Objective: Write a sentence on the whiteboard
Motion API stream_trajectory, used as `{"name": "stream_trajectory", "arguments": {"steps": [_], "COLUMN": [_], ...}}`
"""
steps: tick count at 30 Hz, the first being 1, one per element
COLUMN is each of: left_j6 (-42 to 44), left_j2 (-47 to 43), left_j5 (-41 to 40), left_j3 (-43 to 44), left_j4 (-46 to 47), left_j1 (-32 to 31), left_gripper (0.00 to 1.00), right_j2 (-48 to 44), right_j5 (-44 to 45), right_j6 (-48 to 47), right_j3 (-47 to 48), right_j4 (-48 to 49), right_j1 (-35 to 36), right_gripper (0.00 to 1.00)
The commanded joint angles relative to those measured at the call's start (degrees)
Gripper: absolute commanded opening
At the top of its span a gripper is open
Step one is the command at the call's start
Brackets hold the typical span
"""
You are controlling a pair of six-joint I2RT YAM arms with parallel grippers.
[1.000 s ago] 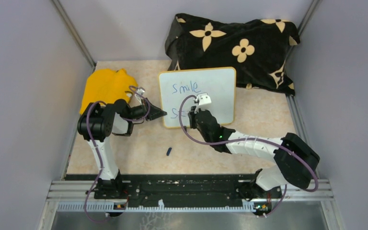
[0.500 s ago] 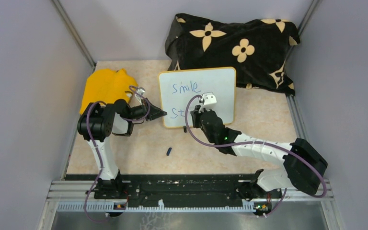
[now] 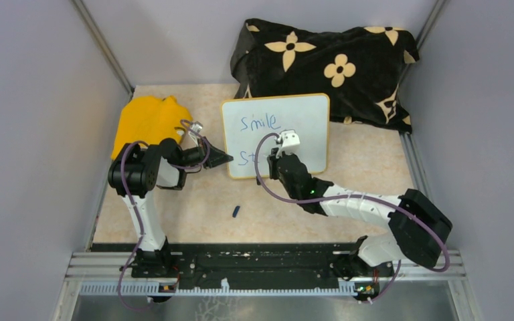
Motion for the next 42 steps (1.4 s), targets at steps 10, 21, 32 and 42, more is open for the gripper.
{"name": "stream_trajectory", "arguments": {"steps": [10, 21, 32, 42], "left_j6": [1.17, 1.38, 1.57, 1.95], "left_j2": [0.91, 0.91, 0.89, 0.83], "left_j5": [-0.13, -0.19, -0.06, 0.01], "left_j3": [0.56, 0.68, 0.69, 0.64], "left_j4": [-2.61, -2.89, -3.26, -3.64], "left_j1": [-1.03, -1.03, -1.03, -1.21], "left_gripper": [0.0, 0.0, 0.0, 0.0], "right_j2": [3.66, 4.37, 1.7, 0.65], "right_j5": [-0.32, -2.16, -0.96, 1.42], "right_j6": [-0.55, 1.11, 2.03, 0.34], "right_j3": [4.55, 2.63, -1.48, -0.29], "right_j4": [2.06, 1.13, 0.43, 0.73], "right_j1": [-0.81, -0.81, -0.79, -0.94], "right_gripper": [0.0, 0.0, 0.0, 0.0]}}
